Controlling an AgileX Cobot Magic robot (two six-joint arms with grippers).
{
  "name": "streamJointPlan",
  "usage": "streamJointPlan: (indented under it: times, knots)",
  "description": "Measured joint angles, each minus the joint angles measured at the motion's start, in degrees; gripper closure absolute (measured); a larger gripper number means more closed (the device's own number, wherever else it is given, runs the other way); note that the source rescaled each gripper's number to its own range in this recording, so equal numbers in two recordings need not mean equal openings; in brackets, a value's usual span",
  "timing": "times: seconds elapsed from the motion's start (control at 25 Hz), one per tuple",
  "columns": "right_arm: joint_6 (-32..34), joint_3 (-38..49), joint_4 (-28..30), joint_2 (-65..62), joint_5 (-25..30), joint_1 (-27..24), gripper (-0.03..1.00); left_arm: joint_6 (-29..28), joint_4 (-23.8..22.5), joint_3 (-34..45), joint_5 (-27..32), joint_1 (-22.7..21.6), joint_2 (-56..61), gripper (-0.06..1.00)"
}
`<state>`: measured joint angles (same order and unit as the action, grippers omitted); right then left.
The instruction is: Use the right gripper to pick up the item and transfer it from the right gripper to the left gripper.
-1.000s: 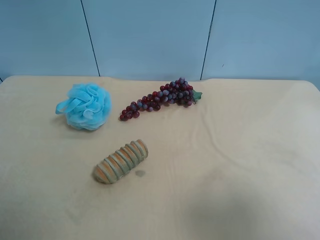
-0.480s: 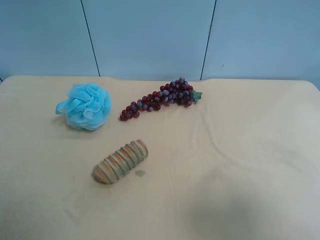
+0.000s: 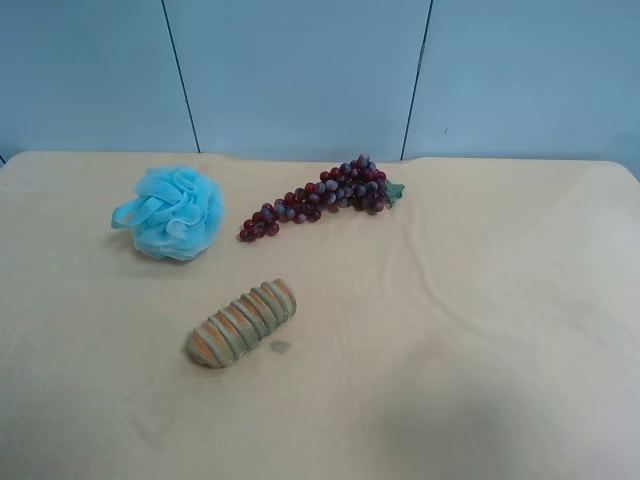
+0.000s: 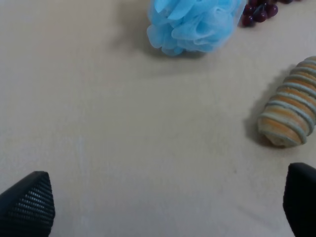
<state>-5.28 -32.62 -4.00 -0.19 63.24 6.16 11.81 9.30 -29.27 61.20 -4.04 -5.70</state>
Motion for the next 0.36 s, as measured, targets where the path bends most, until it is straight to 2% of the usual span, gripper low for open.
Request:
streamJointPlan:
  times: [0.36]
  knots:
    - [0.0,0.0,0.0,0.0,0.0,0.0,-0.03,-0.2,0.0,0.0,0.0,0.0,0.0,-0.03]
